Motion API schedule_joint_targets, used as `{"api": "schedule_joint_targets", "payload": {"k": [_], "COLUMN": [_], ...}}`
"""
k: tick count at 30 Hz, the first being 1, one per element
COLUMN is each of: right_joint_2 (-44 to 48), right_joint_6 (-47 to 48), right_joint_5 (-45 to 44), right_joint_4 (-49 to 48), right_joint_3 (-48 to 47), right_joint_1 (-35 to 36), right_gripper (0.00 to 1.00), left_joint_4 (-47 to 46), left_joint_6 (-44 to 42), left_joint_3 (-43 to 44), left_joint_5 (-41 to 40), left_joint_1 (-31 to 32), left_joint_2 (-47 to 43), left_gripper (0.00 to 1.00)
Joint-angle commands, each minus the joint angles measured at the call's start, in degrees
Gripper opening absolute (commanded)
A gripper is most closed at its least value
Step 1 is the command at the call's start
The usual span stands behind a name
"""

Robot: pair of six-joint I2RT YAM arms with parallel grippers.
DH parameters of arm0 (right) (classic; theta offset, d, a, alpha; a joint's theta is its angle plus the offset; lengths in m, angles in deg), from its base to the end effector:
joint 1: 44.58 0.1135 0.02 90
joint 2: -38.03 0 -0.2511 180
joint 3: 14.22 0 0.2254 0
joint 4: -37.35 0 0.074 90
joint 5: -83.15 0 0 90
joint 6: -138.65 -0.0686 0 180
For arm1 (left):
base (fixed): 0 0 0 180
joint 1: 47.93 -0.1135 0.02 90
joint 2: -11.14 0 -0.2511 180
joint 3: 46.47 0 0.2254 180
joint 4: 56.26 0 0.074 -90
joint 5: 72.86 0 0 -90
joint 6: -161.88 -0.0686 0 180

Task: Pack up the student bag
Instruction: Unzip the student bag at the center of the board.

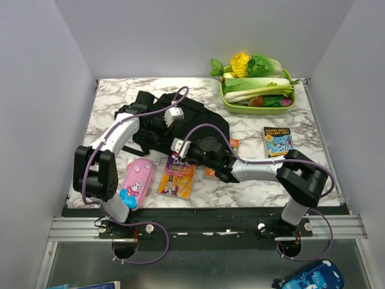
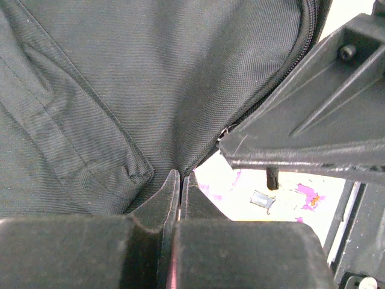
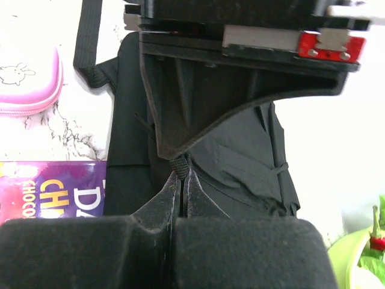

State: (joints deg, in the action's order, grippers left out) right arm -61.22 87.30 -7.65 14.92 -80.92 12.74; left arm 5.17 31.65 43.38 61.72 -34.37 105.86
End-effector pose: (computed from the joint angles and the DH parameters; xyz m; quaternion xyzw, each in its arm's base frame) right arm 0.2118 0.3284 0.2150 -0.5666 0.5165 0.0988 0.6343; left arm 0.2946 -0.1206 0.2321 0.4791 0.7724 -0.3174 0.2705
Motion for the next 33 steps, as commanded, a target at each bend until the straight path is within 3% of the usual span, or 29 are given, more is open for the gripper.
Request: {"api": "schedule_joint_targets", "payload": {"k": [1, 6, 11, 21, 33], "right_joint_2": [3.1, 3.4, 2.3, 2.9, 8.0], "right_joint_6": [-4.5, -7.6, -11.7, -21.1, -28.0], "right_joint_5": [-3.9, -8.2, -20.4, -32.5, -32.2], "right_joint_4": [0.2, 1.7, 4.9, 23.4, 30.7], "right_joint_3": [2.1, 2.3, -0.4, -11.3, -8.3], "right_joint_1": [0.3, 0.3, 0.3, -2.0, -2.9], "right_gripper": [0.01, 0.01, 0.01, 0.01, 0.01], "left_joint_4": [-0.5, -0.4, 0.7, 1.5, -3.5], "left_joint_6": [-0.5, -0.6, -1.7, -2.8, -1.6], "left_joint_3": [-1.3, -1.5, -1.9, -1.7, -2.8], "left_joint_5": [0.8, 0.6, 1.5, -0.2, -3.9], "left_joint_1": [0.2, 0.2, 0.2, 0.2, -3.4], "left_joint_2": [-1.5, -1.9, -2.4, -2.9, -3.6], "left_gripper": [0.0, 0.0, 0.0, 0.0, 0.0]}}
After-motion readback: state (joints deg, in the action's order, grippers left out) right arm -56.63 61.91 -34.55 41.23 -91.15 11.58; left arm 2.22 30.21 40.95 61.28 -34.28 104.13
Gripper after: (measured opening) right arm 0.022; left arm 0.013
